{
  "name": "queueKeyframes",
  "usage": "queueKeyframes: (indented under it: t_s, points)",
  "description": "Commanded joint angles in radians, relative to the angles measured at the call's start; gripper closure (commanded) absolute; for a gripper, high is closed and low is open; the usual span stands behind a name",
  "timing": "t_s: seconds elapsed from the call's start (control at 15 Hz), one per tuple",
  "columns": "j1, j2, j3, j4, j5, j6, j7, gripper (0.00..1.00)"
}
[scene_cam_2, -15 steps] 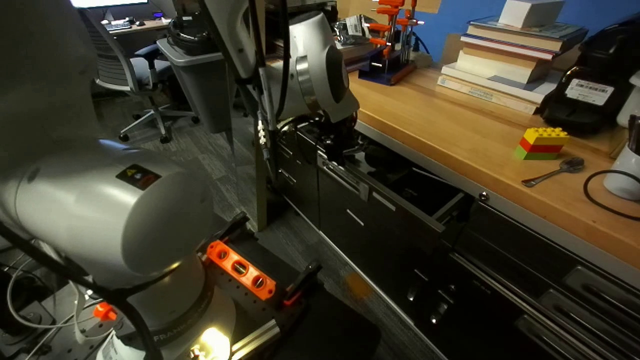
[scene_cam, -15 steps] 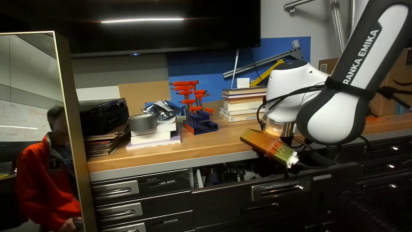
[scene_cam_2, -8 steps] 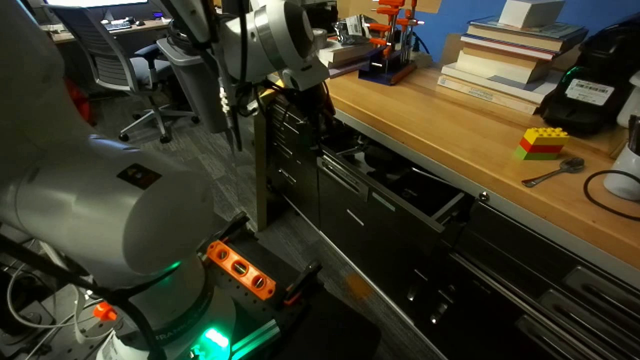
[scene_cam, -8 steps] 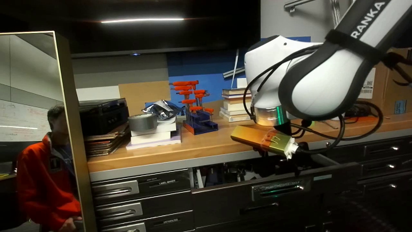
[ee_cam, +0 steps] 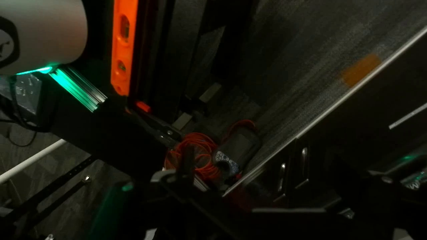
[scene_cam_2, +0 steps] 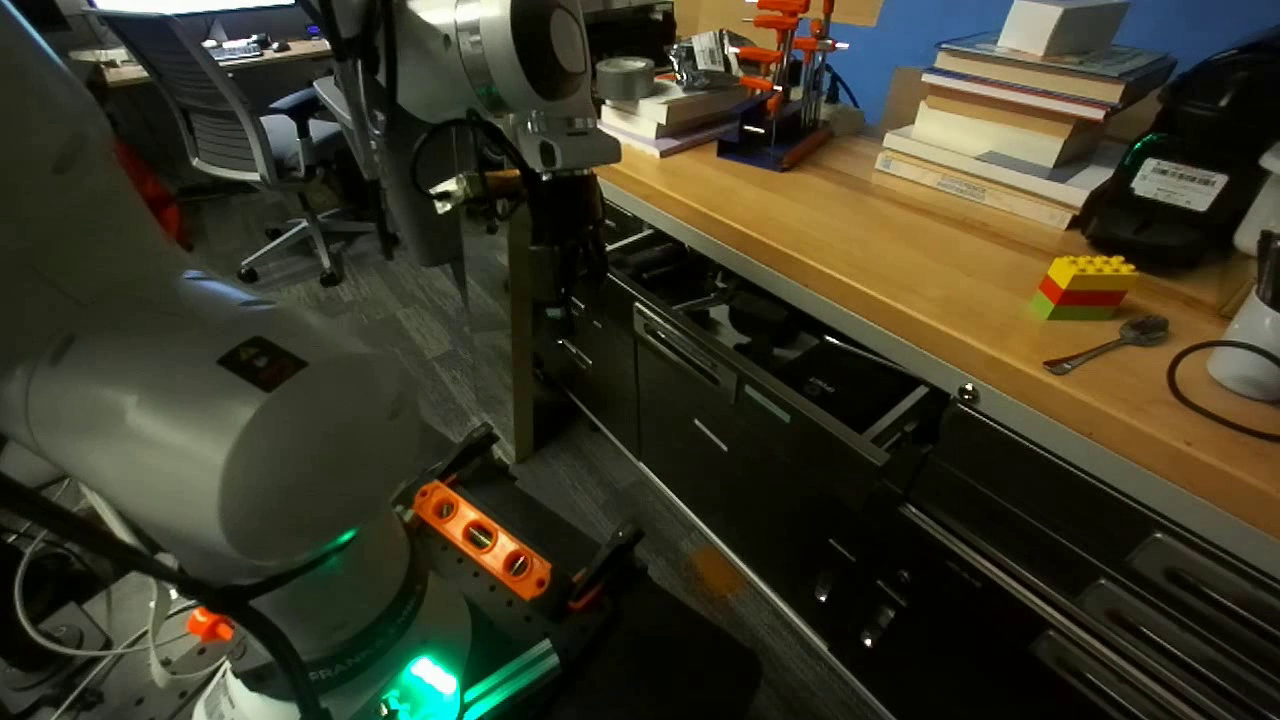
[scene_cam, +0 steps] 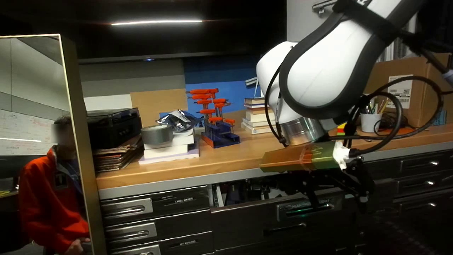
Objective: Pick up the black objects from the countertop, put them in the drawer and close the drawer.
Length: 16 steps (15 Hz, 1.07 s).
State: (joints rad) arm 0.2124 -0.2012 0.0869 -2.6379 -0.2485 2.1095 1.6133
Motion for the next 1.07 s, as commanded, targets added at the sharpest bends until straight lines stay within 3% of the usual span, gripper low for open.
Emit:
queueKeyframes:
  t_s: [0.0, 0.47, 0.8, 1.0]
  points:
    - [-0.057, 0.044, 0.012, 0.022, 0.059, -0.016, -0.144, 0.00]
    - [-0.130, 0.187, -0.010, 0.026, 0.093, 0.048, -0.284, 0.00]
    - [-0.146, 0.294, -0.030, 0.035, 0.090, 0.157, -0.230, 0.00]
    - [-0.149, 0.349, -0.053, 0.034, 0.115, 0.282, -0.201, 0.00]
